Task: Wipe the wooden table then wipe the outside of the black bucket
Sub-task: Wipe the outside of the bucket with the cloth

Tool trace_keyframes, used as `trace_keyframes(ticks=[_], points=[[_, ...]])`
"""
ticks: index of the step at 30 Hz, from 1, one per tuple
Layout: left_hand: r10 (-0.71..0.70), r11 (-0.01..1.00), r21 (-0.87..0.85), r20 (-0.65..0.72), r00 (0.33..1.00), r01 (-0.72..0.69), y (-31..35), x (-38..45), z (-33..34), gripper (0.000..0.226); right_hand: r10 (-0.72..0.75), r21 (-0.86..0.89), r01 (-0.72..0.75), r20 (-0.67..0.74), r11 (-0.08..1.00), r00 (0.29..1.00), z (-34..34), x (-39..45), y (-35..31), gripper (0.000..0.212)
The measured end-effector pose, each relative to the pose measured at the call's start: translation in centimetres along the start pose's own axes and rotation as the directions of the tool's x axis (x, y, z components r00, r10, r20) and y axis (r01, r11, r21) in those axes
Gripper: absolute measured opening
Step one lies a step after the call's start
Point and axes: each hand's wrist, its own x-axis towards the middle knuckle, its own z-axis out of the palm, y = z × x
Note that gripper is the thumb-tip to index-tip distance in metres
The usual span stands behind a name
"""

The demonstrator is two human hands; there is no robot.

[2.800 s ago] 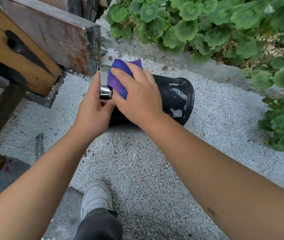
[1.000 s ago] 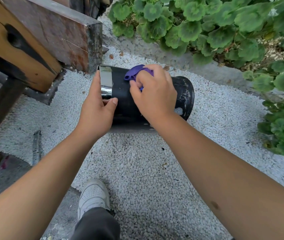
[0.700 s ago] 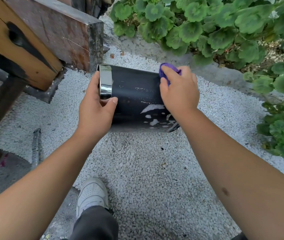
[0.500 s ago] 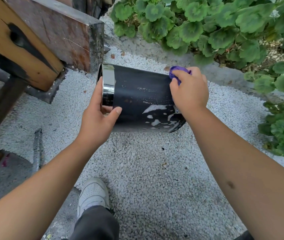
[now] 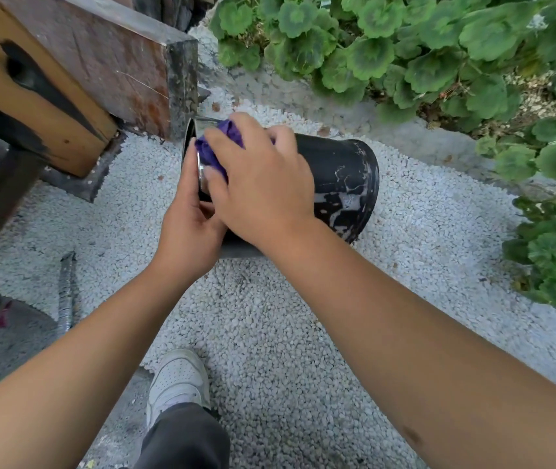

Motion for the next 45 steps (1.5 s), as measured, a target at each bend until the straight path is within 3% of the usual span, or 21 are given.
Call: trace_keyframes(ticks=[6,15,19,23,27,33,37,41,45], points=[[-0.061,0.997,-0.051,-0.005,0.998,0.061,0.5,0.6,-0.2,0.089,0.044,-0.047,-0.045,-0.034,0.998,0.998,1.7,-1.4,3.4,0.028],[-0.055,0.996,-0.074,0.024,0.998,0.057,1.3,0.8,0.4,0.086,0.375,-0.104,-0.381,-0.069,0.919,0.924,2.3,-2.4,12.2,0.023],[-0.023,0.997,-0.068,0.047,0.999,0.026,1.5,0.7,0.6,0.086,0.411,-0.086,-0.416,-0.067,0.905,0.909,2.2,-2.7,12.9,0.025],[-0.011,0.986,-0.165,0.013,1.0,0.012,0.4,-0.6,0.8,0.062,0.447,-0.063,-0.449,-0.047,0.891,0.893,2.1,-3.0,13.8,0.025],[-0.031,0.996,-0.08,0.075,0.997,0.037,0.3,-0.5,0.8,0.066,0.443,-0.064,-0.442,0.009,0.895,0.897,1.6,-2.7,14.4,0.027],[-0.026,0.969,-0.241,0.093,0.995,0.048,2.7,1.0,-0.6,0.064,0.51,0.298,-0.479,-0.032,0.826,0.859,-1.2,1.0,12.6,0.025],[-0.019,0.946,-0.32,0.106,0.994,0.052,4.1,1.7,-0.9,0.059,0.446,0.503,-0.343,-0.097,0.793,0.89,-1.8,2.3,6.3,0.023],[0.054,0.975,-0.222,0.11,0.992,-0.028,4.7,1.5,0.3,0.049,0.177,0.284,-0.123,-0.171,0.951,0.969,-0.2,0.1,0.6,0.027],[0.036,0.974,-0.225,0.109,0.993,-0.011,3.6,1.5,0.1,0.055,0.159,0.139,-0.14,-0.135,0.98,0.978,1.4,-1.0,1.8,0.03]])
